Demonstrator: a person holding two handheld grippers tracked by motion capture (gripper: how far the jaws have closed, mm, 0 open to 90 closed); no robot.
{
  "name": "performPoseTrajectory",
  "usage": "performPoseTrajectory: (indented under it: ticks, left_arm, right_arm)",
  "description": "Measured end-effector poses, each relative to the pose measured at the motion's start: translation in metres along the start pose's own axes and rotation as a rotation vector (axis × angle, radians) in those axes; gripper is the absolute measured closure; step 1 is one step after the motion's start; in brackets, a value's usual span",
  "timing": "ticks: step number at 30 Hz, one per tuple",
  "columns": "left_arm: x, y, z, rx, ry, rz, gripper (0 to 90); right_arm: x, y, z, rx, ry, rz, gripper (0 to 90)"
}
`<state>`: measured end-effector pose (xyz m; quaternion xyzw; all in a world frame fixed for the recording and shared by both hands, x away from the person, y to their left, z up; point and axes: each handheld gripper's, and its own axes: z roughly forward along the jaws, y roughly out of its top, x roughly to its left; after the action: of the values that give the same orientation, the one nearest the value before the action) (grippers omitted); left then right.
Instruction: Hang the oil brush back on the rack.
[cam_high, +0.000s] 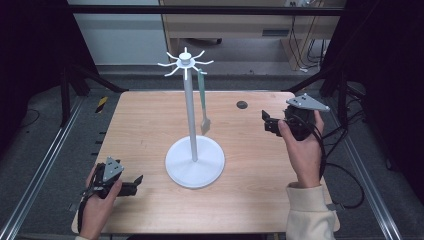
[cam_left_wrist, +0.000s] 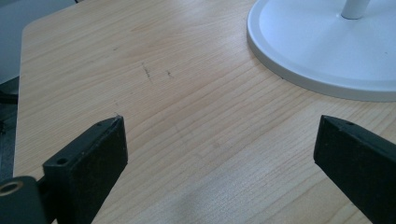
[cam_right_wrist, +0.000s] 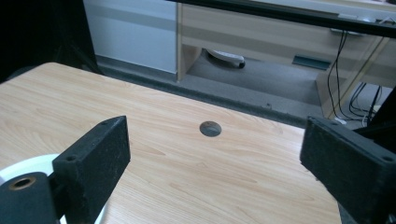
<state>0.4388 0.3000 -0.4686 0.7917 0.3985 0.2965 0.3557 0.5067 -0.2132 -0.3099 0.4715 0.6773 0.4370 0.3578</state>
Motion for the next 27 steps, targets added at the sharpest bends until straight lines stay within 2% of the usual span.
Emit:
performPoseTrajectory:
  ticks: [5, 16, 23, 27]
  left_arm:
    - [0.000, 0.000, 0.000, -0.003, 0.002, -0.004, 2.4]
    - [0.000, 0.000, 0.000, -0.003, 0.002, -0.005, 2.4]
    - [0.001, -0.001, -0.001, -0.001, 0.008, -0.006, 2.4]
    - [0.001, 0.000, -0.001, -0.002, 0.010, -0.007, 2.4]
  right_arm:
    - [-0.004, -0.009, 0.007, 0.010, -0.026, 0.017, 5.9]
    - [-0.008, -0.040, 0.030, 0.113, -0.033, -0.007, 9.0]
    - [-0.010, -0.059, 0.036, 0.157, 0.004, -0.045, 9.3]
    - [-0.010, -0.069, 0.041, 0.190, 0.032, -0.035, 12.2]
